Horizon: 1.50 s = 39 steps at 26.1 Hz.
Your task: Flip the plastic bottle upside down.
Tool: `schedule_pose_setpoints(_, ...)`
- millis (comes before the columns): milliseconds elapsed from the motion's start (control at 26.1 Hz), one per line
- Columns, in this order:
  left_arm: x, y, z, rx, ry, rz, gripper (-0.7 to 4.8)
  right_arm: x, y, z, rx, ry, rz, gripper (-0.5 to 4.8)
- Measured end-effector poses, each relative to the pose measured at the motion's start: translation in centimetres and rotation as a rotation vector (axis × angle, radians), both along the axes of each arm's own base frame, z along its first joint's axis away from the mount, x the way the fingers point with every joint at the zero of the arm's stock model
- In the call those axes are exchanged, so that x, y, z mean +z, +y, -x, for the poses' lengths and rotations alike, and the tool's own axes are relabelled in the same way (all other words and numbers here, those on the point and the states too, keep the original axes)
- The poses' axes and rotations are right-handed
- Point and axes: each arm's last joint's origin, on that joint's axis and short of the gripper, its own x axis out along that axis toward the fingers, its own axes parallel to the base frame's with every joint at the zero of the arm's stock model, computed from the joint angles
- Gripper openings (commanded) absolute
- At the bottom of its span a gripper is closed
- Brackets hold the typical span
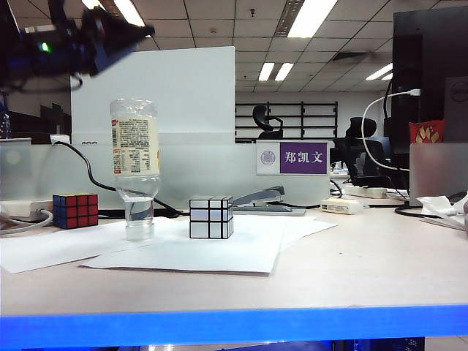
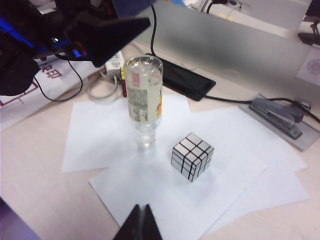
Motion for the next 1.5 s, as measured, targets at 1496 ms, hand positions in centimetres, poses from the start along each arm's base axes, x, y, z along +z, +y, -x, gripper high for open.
schedule_pose_setpoints(1496,3.1,3.7,35.8,0.557,0.332,-0.172,-0.06,-7.5,-15.9,10.4,-0.027,-0.135,-0.228,-0.08)
